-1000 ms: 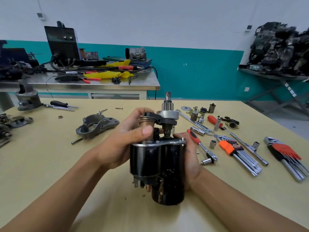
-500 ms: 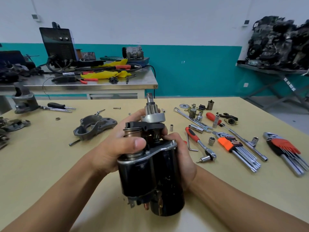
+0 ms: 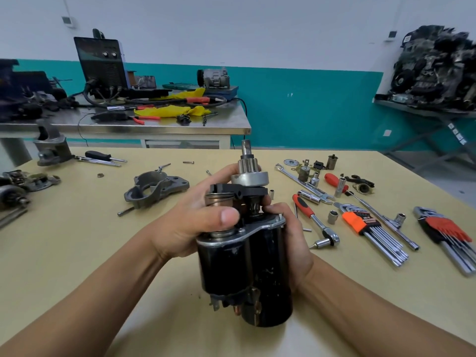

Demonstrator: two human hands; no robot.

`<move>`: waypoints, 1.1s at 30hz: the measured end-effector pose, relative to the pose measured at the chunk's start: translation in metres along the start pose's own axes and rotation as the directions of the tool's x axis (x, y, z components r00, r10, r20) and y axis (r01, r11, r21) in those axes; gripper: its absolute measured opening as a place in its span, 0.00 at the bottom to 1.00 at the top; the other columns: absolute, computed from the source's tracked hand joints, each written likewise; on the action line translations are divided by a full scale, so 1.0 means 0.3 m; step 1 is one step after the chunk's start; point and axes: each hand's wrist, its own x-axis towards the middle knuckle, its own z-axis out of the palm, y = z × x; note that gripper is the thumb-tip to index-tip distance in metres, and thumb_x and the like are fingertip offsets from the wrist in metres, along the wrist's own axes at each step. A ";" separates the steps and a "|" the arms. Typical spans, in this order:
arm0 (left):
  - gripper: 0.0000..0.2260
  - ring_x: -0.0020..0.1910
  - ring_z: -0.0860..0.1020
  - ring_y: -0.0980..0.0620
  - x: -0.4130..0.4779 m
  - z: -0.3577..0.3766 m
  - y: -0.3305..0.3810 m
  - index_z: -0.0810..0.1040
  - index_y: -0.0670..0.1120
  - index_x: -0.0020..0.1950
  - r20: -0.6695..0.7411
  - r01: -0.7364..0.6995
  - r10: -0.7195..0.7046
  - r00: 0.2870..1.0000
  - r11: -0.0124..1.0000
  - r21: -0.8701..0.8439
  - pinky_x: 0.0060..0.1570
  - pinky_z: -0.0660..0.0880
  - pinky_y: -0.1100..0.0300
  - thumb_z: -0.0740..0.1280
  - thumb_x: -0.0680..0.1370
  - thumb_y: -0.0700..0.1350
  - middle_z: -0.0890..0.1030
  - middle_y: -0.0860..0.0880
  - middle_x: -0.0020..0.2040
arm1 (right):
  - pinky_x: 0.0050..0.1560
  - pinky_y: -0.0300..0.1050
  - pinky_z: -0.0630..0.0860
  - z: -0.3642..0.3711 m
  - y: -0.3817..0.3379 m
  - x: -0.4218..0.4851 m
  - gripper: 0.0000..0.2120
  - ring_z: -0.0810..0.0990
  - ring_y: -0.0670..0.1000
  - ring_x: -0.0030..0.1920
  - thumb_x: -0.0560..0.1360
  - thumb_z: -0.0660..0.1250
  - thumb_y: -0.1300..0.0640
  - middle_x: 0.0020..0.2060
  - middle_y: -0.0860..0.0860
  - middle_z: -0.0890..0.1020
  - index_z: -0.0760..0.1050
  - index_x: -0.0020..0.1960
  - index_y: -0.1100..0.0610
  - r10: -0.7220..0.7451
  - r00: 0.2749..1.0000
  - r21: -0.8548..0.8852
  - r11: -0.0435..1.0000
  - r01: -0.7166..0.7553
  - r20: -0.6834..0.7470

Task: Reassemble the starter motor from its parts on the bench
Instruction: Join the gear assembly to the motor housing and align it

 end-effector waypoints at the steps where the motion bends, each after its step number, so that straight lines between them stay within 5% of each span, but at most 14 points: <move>1: 0.47 0.66 0.73 0.27 -0.002 -0.001 -0.001 0.66 0.42 0.75 0.017 0.000 0.000 1.000 1.000 0.002 0.67 0.68 0.31 0.83 0.63 0.54 0.77 0.34 0.61 | 0.64 0.60 0.61 0.003 -0.002 0.001 0.31 0.68 0.61 0.62 0.72 0.61 0.44 0.60 0.60 0.74 0.69 0.72 0.57 0.002 1.000 0.010 1.000 -0.002 0.015; 5: 0.49 0.68 0.69 0.23 0.003 -0.010 0.003 0.61 0.40 0.77 0.055 0.010 -0.013 0.998 0.998 0.059 0.68 0.63 0.25 0.83 0.64 0.53 0.76 0.33 0.62 | 0.60 0.57 0.68 0.012 -0.024 -0.005 0.35 0.75 0.59 0.57 0.68 0.68 0.44 0.58 0.60 0.77 0.70 0.72 0.57 -0.038 0.997 -0.009 0.999 0.039 0.061; 10: 0.50 0.68 0.76 0.40 0.007 -0.039 0.017 0.64 0.54 0.77 -0.034 0.010 -0.005 0.999 0.985 0.170 0.67 0.73 0.43 0.82 0.59 0.63 0.74 0.42 0.72 | 0.59 0.58 0.69 -0.018 -0.011 -0.007 0.30 0.75 0.61 0.58 0.70 0.64 0.39 0.56 0.61 0.80 0.78 0.63 0.59 -0.041 0.999 -0.028 0.999 0.041 -0.010; 15: 0.43 0.69 0.76 0.41 -0.004 -0.079 0.004 0.64 0.60 0.78 -0.143 -0.068 0.091 0.985 0.985 0.161 0.68 0.69 0.35 0.75 0.66 0.69 0.76 0.45 0.71 | 0.50 0.55 0.76 -0.033 -0.023 -0.009 0.33 0.80 0.60 0.50 0.65 0.69 0.37 0.52 0.60 0.83 0.81 0.60 0.60 -0.120 0.992 -0.044 0.992 0.118 -0.045; 18: 0.36 0.67 0.76 0.59 -0.009 -0.034 -0.016 0.63 0.69 0.75 -0.191 -0.122 0.233 0.954 0.878 0.463 0.63 0.76 0.52 0.70 0.68 0.71 0.75 0.64 0.68 | 0.48 0.53 0.75 -0.035 -0.023 -0.007 0.39 0.79 0.61 0.50 0.60 0.72 0.36 0.52 0.61 0.81 0.79 0.62 0.61 -0.166 0.977 -0.051 0.986 0.160 -0.137; 20: 0.37 0.59 0.80 0.61 -0.004 0.003 -0.036 0.61 0.72 0.74 -0.199 -0.129 0.311 0.929 0.778 0.614 0.51 0.79 0.64 0.73 0.69 0.64 0.77 0.67 0.61 | 0.48 0.52 0.75 -0.032 -0.030 -0.010 0.39 0.80 0.60 0.49 0.61 0.70 0.35 0.52 0.61 0.81 0.79 0.62 0.61 -0.198 0.968 -0.078 0.979 0.188 -0.156; 23: 0.43 0.51 0.82 0.61 0.006 0.037 -0.076 0.62 0.67 0.74 -0.322 -0.103 0.389 0.863 0.759 0.642 0.46 0.77 0.71 0.79 0.65 0.55 0.79 0.63 0.56 | 0.50 0.53 0.76 -0.034 -0.038 -0.018 0.37 0.81 0.59 0.48 0.64 0.65 0.35 0.50 0.62 0.82 0.80 0.60 0.63 -0.239 0.946 -0.120 0.969 0.217 -0.218; 28: 0.28 0.50 0.80 0.64 0.026 0.088 -0.142 0.71 0.55 0.58 -0.464 -0.086 0.609 0.643 0.659 0.747 0.46 0.72 0.76 0.80 0.63 0.53 0.79 0.64 0.52 | 0.53 0.54 0.76 -0.031 -0.027 -0.008 0.41 0.77 0.62 0.57 0.65 0.63 0.37 0.57 0.64 0.77 0.74 0.67 0.66 -0.278 0.897 -0.118 0.960 0.252 -0.343; 33: 0.23 0.48 0.80 0.65 0.033 0.085 -0.168 0.75 0.52 0.58 -0.463 -0.085 0.653 0.599 0.627 0.774 0.45 0.72 0.75 0.79 0.67 0.53 0.81 0.61 0.47 | 0.48 0.51 0.80 -0.021 -0.028 -0.009 0.30 0.81 0.59 0.51 0.66 0.61 0.37 0.49 0.60 0.83 0.84 0.53 0.59 -0.366 0.873 -0.178 0.929 0.324 -0.323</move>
